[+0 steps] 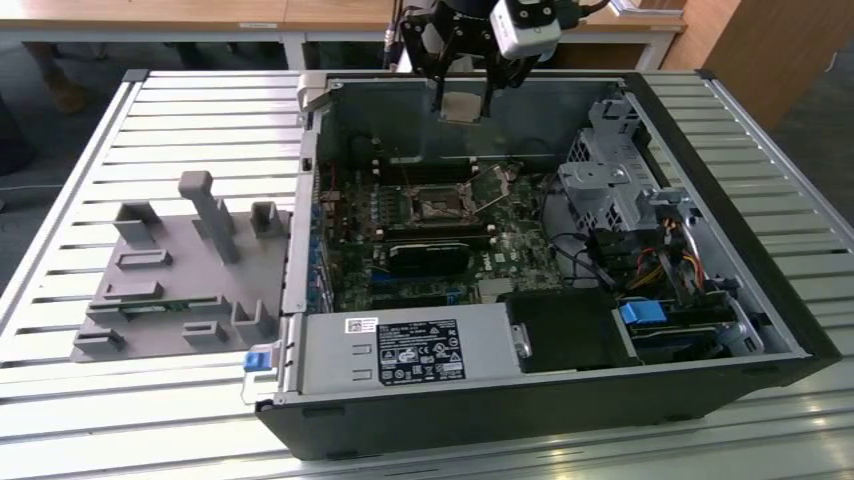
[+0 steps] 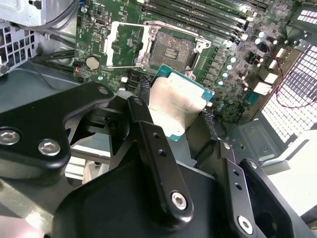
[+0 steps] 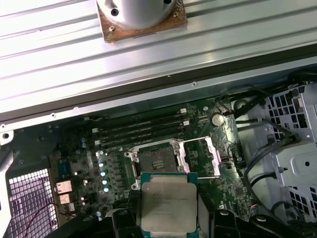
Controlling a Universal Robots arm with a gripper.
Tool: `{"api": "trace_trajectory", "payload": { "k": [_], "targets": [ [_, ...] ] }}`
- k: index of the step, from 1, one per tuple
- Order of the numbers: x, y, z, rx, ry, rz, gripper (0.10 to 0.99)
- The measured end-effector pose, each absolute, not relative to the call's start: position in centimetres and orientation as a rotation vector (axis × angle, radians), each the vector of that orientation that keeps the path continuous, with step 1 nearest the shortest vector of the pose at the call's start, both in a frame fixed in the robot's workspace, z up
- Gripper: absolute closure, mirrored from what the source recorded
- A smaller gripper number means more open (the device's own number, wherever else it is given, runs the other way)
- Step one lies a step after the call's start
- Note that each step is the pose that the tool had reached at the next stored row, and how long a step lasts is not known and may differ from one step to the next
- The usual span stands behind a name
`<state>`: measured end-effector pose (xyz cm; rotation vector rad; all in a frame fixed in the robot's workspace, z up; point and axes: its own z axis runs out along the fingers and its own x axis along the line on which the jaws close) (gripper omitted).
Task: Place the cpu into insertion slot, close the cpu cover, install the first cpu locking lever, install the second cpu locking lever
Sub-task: 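Place the cpu into insertion slot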
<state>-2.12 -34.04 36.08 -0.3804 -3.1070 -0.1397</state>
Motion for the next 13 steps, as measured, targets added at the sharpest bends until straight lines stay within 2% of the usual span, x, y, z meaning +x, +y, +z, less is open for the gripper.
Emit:
{"api": "trace_trajectory", "payload": {
  "k": [13],
  "targets": [
    [-2.13, -34.04, 36.08, -0.448, -3.100, -0.140, 0.545]
  ]
}}
